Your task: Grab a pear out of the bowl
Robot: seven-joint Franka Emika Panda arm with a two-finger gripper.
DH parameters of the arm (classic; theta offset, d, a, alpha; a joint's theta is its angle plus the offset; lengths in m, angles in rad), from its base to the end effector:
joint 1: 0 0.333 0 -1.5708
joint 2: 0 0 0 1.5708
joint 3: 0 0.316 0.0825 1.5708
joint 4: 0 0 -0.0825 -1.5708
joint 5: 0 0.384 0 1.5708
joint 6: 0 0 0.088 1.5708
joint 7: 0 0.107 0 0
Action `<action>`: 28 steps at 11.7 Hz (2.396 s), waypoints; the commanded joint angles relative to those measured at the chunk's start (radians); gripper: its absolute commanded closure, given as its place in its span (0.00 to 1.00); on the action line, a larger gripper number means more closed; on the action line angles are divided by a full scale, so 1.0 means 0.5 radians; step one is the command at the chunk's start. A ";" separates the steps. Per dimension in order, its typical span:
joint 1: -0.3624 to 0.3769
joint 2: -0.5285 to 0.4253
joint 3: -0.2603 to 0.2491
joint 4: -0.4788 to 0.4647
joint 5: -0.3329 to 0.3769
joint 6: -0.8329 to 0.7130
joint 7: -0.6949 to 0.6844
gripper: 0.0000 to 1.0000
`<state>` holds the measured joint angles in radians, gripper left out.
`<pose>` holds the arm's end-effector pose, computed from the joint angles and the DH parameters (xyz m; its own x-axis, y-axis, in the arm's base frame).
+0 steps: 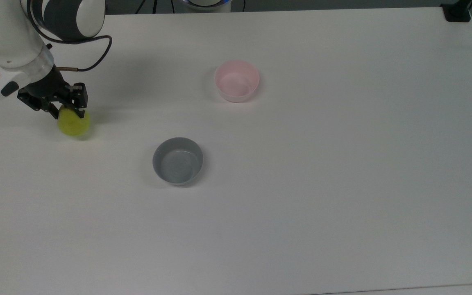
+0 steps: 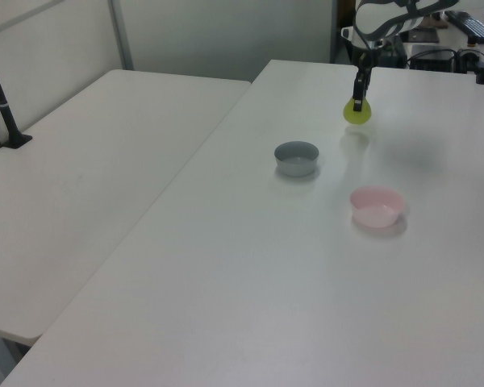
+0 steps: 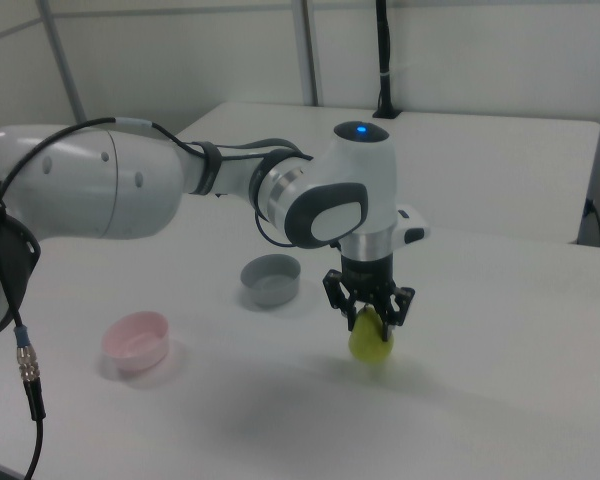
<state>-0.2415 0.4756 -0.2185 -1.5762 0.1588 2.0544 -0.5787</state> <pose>0.6259 -0.2783 0.3711 0.9970 0.0695 0.0351 0.0705 -0.9971 -0.0275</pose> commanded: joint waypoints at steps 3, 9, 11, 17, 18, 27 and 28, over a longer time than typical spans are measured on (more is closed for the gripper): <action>-0.002 0.055 -0.014 0.020 0.115 0.018 0.031 0.81; -0.002 -0.009 -0.014 0.014 0.090 -0.013 0.035 0.00; 0.020 -0.144 -0.005 -0.020 -0.013 -0.089 0.120 0.00; 0.225 -0.536 0.020 -0.008 -0.253 -0.531 0.734 0.00; 0.259 -0.607 0.020 -0.004 -0.253 -0.611 0.734 0.00; 0.612 -0.982 0.032 -0.023 -0.167 -0.992 0.959 0.00; 0.591 -0.973 0.081 -0.023 -0.167 -0.949 0.888 0.00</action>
<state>0.0509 0.0016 -0.2025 -1.5615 0.0663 1.5538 -0.0898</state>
